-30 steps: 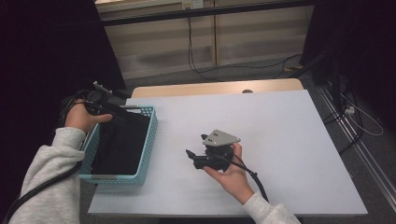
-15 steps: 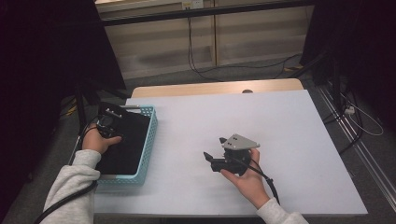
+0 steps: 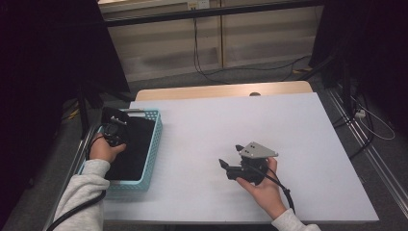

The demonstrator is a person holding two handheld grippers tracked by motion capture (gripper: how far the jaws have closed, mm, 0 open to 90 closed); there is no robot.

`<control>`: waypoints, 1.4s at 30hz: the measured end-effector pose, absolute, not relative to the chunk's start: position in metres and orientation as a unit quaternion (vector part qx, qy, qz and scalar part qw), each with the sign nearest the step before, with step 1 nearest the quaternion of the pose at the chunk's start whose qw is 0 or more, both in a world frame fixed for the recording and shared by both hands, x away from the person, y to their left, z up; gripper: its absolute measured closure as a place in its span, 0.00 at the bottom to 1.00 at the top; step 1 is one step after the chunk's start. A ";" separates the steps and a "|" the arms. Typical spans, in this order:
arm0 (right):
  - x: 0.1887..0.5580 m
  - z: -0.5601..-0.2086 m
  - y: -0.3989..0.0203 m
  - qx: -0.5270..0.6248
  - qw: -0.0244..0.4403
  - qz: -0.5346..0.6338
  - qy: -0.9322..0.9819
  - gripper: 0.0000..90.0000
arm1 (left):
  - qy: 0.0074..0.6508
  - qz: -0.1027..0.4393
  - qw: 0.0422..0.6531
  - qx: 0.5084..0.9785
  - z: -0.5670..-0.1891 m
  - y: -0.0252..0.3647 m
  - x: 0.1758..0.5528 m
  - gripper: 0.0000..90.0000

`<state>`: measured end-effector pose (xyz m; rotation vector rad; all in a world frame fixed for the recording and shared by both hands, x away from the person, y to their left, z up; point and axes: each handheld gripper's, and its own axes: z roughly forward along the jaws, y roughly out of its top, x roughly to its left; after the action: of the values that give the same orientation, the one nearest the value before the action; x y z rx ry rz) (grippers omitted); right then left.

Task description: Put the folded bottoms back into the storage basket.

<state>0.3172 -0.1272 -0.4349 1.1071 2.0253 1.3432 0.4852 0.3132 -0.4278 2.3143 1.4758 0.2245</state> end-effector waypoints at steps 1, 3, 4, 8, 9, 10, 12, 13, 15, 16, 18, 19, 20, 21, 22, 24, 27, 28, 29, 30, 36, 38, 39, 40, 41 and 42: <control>0.317 -0.436 -0.129 0.404 0.233 0.487 0.738 0.26 | 0.527 0.076 0.191 0.824 -0.427 0.312 0.484 0.89; 0.315 -0.436 -0.131 0.404 0.236 0.485 0.739 0.26 | 0.523 0.068 0.186 0.829 -0.426 0.311 0.482 0.89; 0.315 -0.436 -0.133 0.404 0.236 0.485 0.739 0.26 | 0.523 0.062 0.186 0.830 -0.425 0.311 0.480 0.89; 0.313 -0.432 -0.139 0.406 0.241 0.487 0.735 0.27 | 0.512 0.051 0.179 0.839 -0.423 0.307 0.472 0.89; 0.312 -0.431 -0.140 0.407 0.243 0.488 0.733 0.27 | 0.511 0.046 0.177 0.840 -0.423 0.307 0.471 0.89; 0.312 -0.431 -0.141 0.407 0.243 0.489 0.732 0.27 | 0.513 0.046 0.178 0.838 -0.422 0.306 0.469 0.89; 0.311 -0.429 -0.143 0.408 0.245 0.490 0.731 0.27 | 0.514 0.039 0.179 0.838 -0.421 0.308 0.466 0.89; 0.310 -0.429 -0.144 0.407 0.245 0.490 0.731 0.27 | 0.516 0.031 0.177 0.838 -0.421 0.309 0.465 0.89; 0.309 -0.428 -0.144 0.405 0.246 0.490 0.732 0.27 | 0.518 0.022 0.176 0.837 -0.420 0.312 0.464 0.89; 0.308 -0.428 -0.144 0.407 0.246 0.489 0.731 0.27 | 0.520 0.018 0.175 0.836 -0.420 0.313 0.463 0.89; 0.308 -0.427 -0.146 0.406 0.248 0.491 0.730 0.27 | 0.520 0.020 0.174 0.836 -0.419 0.316 0.463 0.87; 0.308 -0.427 -0.146 0.406 0.248 0.491 0.729 0.27 | 0.523 0.015 0.174 0.834 -0.419 0.317 0.462 0.87; 0.308 -0.426 -0.146 0.406 0.249 0.491 0.729 0.26 | 0.526 0.015 0.175 0.832 -0.417 0.318 0.463 0.87; 0.307 -0.426 -0.147 0.406 0.251 0.491 0.729 0.26 | 0.528 0.021 0.175 0.831 -0.416 0.319 0.464 0.84; 0.307 -0.426 -0.148 0.407 0.251 0.492 0.728 0.26 | 0.536 0.023 0.182 0.824 -0.413 0.319 0.464 0.79; 0.308 -0.426 -0.149 0.408 0.252 0.490 0.728 0.26 | 0.531 0.044 0.198 0.822 -0.408 0.321 0.468 0.68; 0.308 -0.427 -0.150 0.411 0.250 0.489 0.727 0.26 | 0.535 0.062 0.214 0.815 -0.403 0.318 0.473 0.58; 0.308 -0.427 -0.150 0.412 0.250 0.490 0.727 0.26 | 0.535 0.068 0.219 0.813 -0.401 0.316 0.475 0.56; 0.308 -0.427 -0.150 0.412 0.249 0.489 0.727 0.26 | 0.533 0.078 0.225 0.812 -0.400 0.314 0.477 0.53; 0.308 -0.427 -0.150 0.412 0.250 0.488 0.728 0.26 | 0.524 0.088 0.230 0.816 -0.399 0.312 0.479 0.52; 0.307 -0.429 -0.150 0.410 0.248 0.486 0.731 0.26 | 0.515 0.085 0.230 0.822 -0.409 0.295 0.488 0.62; 0.306 -0.430 -0.150 0.410 0.248 0.484 0.732 0.26 | 0.517 0.080 0.231 0.820 -0.415 0.291 0.490 0.63; 0.306 -0.430 -0.151 0.410 0.248 0.485 0.732 0.26 | 0.514 0.079 0.228 0.823 -0.418 0.289 0.490 0.64; 0.306 -0.430 -0.151 0.412 0.248 0.483 0.731 0.26 | 0.510 0.082 0.220 0.827 -0.422 0.287 0.491 0.65; 0.305 -0.430 -0.152 0.414 0.249 0.483 0.730 0.26 | 0.510 0.083 0.217 0.828 -0.425 0.286 0.492 0.65; 0.305 -0.430 -0.153 0.413 0.250 0.484 0.730 0.26 | 0.508 0.081 0.218 0.830 -0.427 0.284 0.492 0.65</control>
<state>0.3054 -0.1534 -0.4295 1.1234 1.9884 1.3169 0.4924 0.2845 -0.4269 2.2968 1.4053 0.2240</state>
